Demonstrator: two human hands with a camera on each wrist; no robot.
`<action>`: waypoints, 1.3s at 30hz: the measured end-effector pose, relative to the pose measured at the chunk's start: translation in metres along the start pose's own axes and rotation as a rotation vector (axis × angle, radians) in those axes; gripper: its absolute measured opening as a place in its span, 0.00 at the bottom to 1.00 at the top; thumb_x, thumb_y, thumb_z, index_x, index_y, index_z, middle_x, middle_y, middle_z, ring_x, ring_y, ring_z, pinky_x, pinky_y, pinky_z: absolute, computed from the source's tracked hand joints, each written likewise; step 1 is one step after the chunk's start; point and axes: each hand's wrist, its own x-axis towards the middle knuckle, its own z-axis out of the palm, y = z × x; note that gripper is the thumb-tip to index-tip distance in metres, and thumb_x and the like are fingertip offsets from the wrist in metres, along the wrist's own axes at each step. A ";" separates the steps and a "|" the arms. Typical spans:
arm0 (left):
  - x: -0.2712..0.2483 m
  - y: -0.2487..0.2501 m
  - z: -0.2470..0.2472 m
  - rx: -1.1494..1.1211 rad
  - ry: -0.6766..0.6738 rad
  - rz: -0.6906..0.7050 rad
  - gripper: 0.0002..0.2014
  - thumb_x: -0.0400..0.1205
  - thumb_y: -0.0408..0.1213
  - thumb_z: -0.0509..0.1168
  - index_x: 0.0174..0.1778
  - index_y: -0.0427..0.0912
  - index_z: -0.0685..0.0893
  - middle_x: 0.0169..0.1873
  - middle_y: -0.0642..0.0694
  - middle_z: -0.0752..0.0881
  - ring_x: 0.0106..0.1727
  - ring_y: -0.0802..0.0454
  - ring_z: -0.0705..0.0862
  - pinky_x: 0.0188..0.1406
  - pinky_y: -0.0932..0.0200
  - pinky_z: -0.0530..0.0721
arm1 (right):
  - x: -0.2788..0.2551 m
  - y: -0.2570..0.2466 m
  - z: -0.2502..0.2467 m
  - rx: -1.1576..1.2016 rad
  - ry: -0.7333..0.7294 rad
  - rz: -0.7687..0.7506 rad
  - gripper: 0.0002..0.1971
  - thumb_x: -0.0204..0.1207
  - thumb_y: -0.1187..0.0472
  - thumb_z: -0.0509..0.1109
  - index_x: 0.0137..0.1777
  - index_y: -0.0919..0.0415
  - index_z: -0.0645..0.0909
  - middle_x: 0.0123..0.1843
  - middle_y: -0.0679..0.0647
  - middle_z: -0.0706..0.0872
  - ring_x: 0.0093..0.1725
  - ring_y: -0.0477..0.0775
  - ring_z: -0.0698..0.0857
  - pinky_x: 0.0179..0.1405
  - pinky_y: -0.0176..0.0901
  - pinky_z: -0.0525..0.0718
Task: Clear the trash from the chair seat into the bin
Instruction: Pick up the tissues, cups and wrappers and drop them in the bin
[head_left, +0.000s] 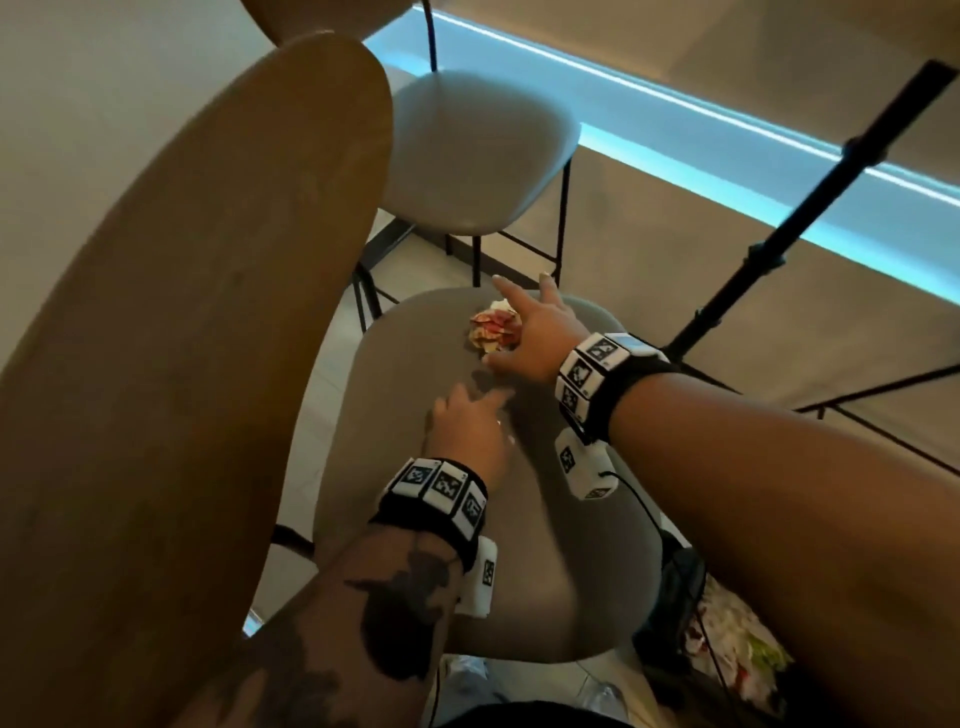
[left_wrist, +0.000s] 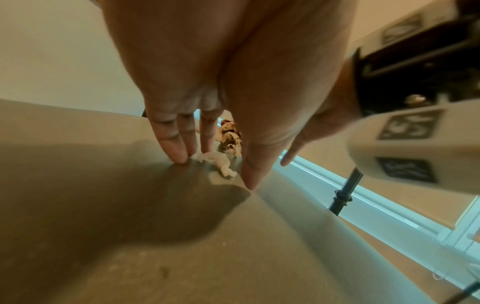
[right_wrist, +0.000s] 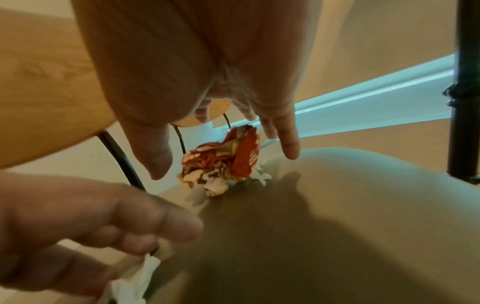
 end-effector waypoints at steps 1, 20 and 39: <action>0.002 -0.003 0.001 -0.003 -0.001 0.014 0.24 0.83 0.40 0.69 0.75 0.64 0.78 0.69 0.43 0.75 0.71 0.37 0.72 0.73 0.41 0.76 | 0.008 -0.005 0.003 -0.018 -0.023 0.013 0.53 0.70 0.42 0.80 0.87 0.29 0.48 0.91 0.60 0.38 0.87 0.76 0.55 0.81 0.68 0.66; -0.003 0.023 -0.023 -0.025 -0.144 0.007 0.13 0.86 0.34 0.68 0.66 0.44 0.87 0.65 0.42 0.83 0.65 0.45 0.84 0.64 0.55 0.81 | -0.031 0.057 0.008 0.215 0.099 0.041 0.15 0.72 0.56 0.82 0.57 0.51 0.85 0.48 0.46 0.88 0.50 0.46 0.87 0.57 0.45 0.86; -0.078 0.267 0.219 -0.025 -0.447 0.601 0.05 0.83 0.38 0.69 0.48 0.50 0.91 0.45 0.51 0.89 0.46 0.54 0.86 0.50 0.60 0.84 | -0.347 0.407 0.082 0.563 0.340 0.746 0.09 0.67 0.62 0.80 0.42 0.52 0.83 0.33 0.44 0.82 0.34 0.46 0.82 0.29 0.28 0.70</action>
